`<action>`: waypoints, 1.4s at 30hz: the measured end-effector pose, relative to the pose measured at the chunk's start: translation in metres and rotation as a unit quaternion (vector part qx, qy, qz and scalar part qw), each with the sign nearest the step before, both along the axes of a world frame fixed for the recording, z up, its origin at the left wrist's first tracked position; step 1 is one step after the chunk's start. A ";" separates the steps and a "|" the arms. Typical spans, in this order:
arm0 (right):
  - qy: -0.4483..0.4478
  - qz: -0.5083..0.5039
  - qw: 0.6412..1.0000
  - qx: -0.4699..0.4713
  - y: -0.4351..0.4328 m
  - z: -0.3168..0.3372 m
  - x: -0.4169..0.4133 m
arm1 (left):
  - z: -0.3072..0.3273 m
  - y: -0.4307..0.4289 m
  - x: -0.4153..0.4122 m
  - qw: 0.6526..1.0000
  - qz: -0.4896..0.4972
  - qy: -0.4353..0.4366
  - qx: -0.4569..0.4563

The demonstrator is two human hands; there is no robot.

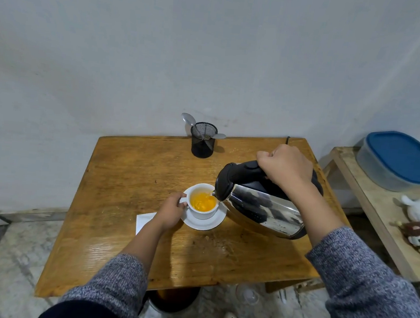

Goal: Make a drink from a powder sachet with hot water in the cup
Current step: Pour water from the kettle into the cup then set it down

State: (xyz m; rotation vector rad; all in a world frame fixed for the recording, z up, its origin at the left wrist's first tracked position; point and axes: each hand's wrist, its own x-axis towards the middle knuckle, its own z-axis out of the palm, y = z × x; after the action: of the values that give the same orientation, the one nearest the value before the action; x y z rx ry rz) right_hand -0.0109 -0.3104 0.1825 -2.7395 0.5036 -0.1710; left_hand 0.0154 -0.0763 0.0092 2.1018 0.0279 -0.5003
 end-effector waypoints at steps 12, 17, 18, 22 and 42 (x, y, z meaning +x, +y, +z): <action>0.001 -0.001 1.000 0.000 -0.001 0.003 -0.001 | -0.003 0.001 0.001 1.000 0.003 0.006 -0.004; 0.004 -0.003 1.000 0.001 0.000 0.001 -0.001 | -0.002 0.000 0.001 1.000 0.004 0.012 -0.006; 0.005 -0.004 1.000 0.001 0.000 0.001 -0.001 | -0.003 0.000 0.001 1.000 0.004 0.012 -0.008; 0.011 -0.006 1.000 0.001 0.000 -0.001 -0.001 | -0.002 0.001 0.001 1.000 0.004 0.013 -0.012; 0.015 -0.002 1.000 -0.002 0.000 -0.002 0.001 | 0.004 0.000 0.000 1.000 -0.008 0.000 -0.003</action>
State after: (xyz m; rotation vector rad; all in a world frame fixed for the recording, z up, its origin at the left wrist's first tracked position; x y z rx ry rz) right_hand -0.0101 -0.3107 0.1808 -2.7493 0.5171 -0.1330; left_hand 0.0156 -0.0766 0.0132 2.0984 0.0096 -0.5085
